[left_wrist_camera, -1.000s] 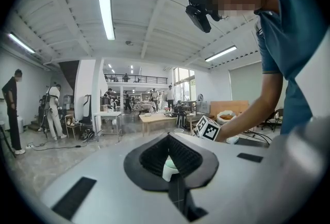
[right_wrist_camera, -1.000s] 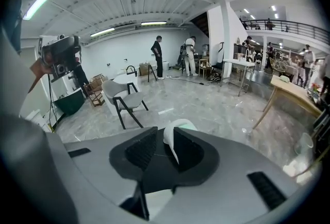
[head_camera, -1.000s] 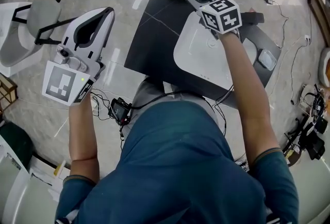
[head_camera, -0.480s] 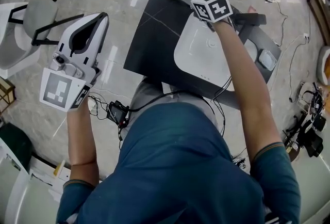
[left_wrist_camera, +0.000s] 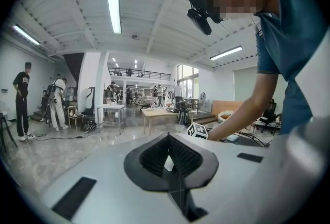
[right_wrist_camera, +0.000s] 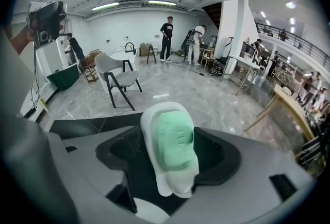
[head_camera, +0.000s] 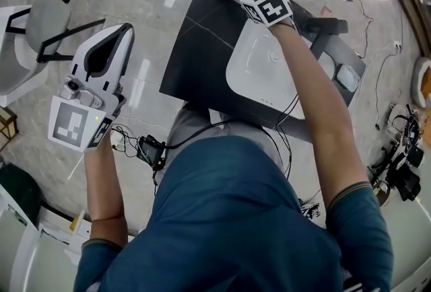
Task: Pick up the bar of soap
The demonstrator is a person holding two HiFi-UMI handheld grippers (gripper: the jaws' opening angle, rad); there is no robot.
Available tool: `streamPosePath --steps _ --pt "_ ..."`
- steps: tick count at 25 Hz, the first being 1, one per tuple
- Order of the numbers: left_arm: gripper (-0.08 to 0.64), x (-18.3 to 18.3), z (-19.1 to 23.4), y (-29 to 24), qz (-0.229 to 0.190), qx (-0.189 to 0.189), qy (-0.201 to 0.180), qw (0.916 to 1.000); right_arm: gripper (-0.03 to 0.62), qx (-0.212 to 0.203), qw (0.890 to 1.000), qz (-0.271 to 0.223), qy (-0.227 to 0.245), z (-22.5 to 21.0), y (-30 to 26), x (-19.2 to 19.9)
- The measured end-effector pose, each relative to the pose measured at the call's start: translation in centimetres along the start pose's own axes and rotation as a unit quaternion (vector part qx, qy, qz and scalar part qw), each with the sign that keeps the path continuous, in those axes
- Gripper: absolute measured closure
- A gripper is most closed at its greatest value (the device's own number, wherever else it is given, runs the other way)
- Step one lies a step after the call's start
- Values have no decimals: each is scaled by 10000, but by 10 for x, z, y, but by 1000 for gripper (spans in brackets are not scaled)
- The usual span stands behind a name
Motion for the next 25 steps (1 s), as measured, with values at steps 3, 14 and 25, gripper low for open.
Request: streamPosePath --steps 3,14,25 --pt "558 1 0 0 15 -6 23 10000 262 111 9992 154 338 -1 -3 4" --pt "558 10 16 6 36 -18 145 9999 312 32 9963 286 814 5 -18 6" --pt "558 7 12 3 17 -70 154 9999 379 -309 9941 372 968 9 -13 8"
Point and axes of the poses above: the fingertips, and each gripper's own axes: y backward along the fingers, z to its left, x out of its underside, the point moved 7 cm from there along y, backward along the fingers, and after that the axes turned 5 degrees about -y, right-handed, at the moved point
